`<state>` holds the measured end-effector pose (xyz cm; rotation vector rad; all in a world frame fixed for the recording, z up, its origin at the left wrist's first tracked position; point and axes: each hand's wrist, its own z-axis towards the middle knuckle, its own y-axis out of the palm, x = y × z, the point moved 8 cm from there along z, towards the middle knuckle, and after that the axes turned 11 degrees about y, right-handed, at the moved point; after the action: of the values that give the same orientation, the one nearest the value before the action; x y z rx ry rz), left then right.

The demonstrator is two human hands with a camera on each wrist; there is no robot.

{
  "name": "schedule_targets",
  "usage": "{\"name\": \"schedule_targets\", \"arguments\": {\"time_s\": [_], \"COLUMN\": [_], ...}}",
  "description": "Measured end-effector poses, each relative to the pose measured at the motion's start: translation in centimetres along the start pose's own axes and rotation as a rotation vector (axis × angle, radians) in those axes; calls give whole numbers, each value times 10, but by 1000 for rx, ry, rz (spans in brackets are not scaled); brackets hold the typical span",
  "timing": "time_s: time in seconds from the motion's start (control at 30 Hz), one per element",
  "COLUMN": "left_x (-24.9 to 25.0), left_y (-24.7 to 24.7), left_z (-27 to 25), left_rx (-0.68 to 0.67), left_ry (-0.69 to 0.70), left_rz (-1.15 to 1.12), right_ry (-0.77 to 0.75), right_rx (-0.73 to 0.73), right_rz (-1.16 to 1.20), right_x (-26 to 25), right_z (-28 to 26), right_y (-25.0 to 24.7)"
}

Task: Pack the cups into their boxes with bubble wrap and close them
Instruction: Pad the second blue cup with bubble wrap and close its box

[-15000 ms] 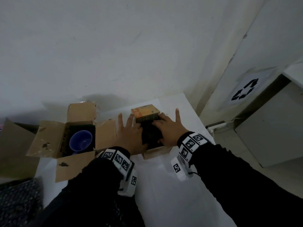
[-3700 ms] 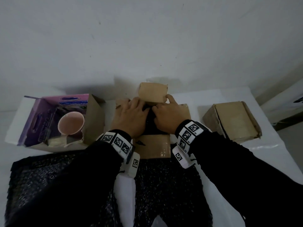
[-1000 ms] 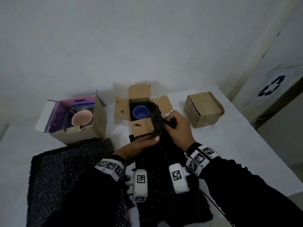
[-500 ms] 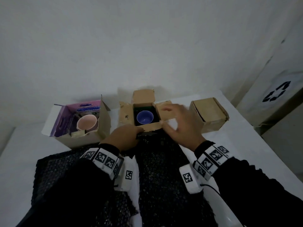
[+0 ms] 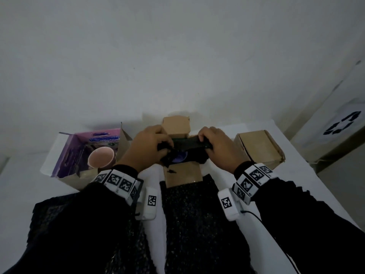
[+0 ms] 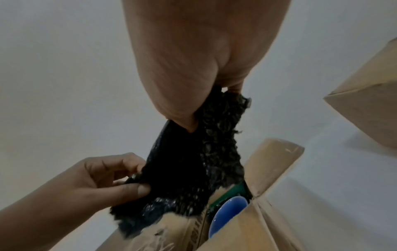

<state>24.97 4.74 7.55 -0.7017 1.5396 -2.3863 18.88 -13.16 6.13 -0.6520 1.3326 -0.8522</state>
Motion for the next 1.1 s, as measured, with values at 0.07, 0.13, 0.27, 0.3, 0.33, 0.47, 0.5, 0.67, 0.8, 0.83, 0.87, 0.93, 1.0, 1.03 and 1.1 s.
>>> {"name": "schedule_targets", "arguments": {"time_s": [0.07,0.13,0.27,0.3,0.33,0.47,0.5,0.67,0.8,0.83,0.87,0.93,1.0,1.03,1.1], "left_x": [-9,-15,-39,-46,-51,-58,-59,-63,-67,-67,-68,-69,-71,-72,-73], "left_y": [-2,0,44,60,73,96,98,105,105,105,104,102,105,107,105], "left_z": [13,21,26,24,23,13,10,8,8,7,7,4,1,0,2], "left_rx": [78,140,-82,-207,-320,-428,-430,-518,-463,-433,-390,-330,-361,-382,-379], "left_ry": [-16,-44,-125,-151,-155,-143,-145,-139,-94,-84,-83,-103,-114,-117,-110], "left_rz": [159,220,228,271,346,454,478,459,427,403,375,363,396,416,461], "right_ry": [-6,-15,-67,-86,-101,-153,-175,-165,-90,-72,-51,-24,-22,-28,-52], "right_rx": [44,81,148,151,142,36,14,-173,-243,-263,-284,-307,-318,-327,-359], "right_rz": [-84,-118,-222,-260,-295,-433,-473,-648,-722,-727,-728,-734,-735,-731,-722], "right_x": [4,6,8,9,9,9,8,6,9,11,14,16,16,16,17], "right_z": [19,35,57,61,65,76,77,81,85,87,88,91,93,93,92], "right_y": [5,15,41,49,57,86,92,119,131,133,136,140,143,143,143]}}
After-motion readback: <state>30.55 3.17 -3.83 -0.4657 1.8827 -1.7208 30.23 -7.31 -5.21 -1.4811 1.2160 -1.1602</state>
